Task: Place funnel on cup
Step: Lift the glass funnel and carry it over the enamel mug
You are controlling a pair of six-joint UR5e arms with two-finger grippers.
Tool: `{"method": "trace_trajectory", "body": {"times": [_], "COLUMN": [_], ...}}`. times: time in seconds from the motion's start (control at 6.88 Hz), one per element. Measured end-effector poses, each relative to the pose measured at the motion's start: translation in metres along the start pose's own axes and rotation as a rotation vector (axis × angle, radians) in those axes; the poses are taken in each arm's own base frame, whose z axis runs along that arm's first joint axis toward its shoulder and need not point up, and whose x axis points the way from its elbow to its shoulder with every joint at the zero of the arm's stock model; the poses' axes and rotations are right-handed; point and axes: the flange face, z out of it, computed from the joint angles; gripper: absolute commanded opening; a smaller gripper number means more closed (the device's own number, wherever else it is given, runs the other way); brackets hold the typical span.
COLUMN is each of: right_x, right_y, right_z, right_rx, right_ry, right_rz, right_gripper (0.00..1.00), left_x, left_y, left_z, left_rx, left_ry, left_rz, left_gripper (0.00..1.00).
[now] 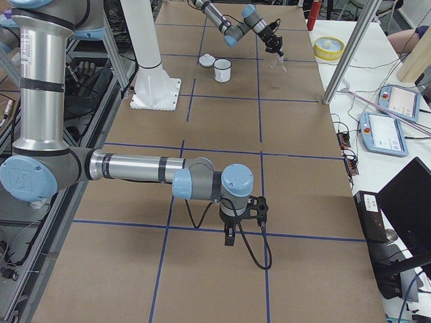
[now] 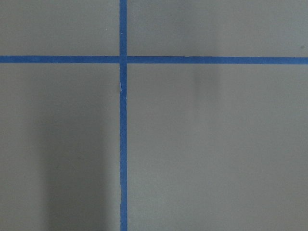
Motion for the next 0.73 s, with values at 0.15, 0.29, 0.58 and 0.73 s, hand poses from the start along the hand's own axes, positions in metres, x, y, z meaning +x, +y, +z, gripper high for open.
{"method": "trace_trajectory", "body": {"times": [0.15,0.29,0.58,0.73], "right_x": [0.0,0.0,0.0,0.0], "right_y": [0.0,0.0,0.0,0.0], "right_z": [0.0,0.0,0.0,0.0], "right_rx": [0.0,0.0,0.0,0.0], "right_ry": [0.0,0.0,0.0,0.0], "right_rz": [0.0,0.0,0.0,0.0], "right_gripper": [1.0,1.0,1.0,1.0], "left_x": [0.022,0.04,0.078,0.094], "left_y": [0.016,0.037,0.087,0.108], "left_z": [-0.01,-0.022,-0.065,-0.085], "left_rx": [-0.006,-0.017,0.014,0.046], "left_ry": [-0.055,-0.142,-0.358,-0.473], "left_rz": [0.004,0.001,-0.011,-0.002], "left_gripper": [0.0,0.0,0.0,0.0]}}
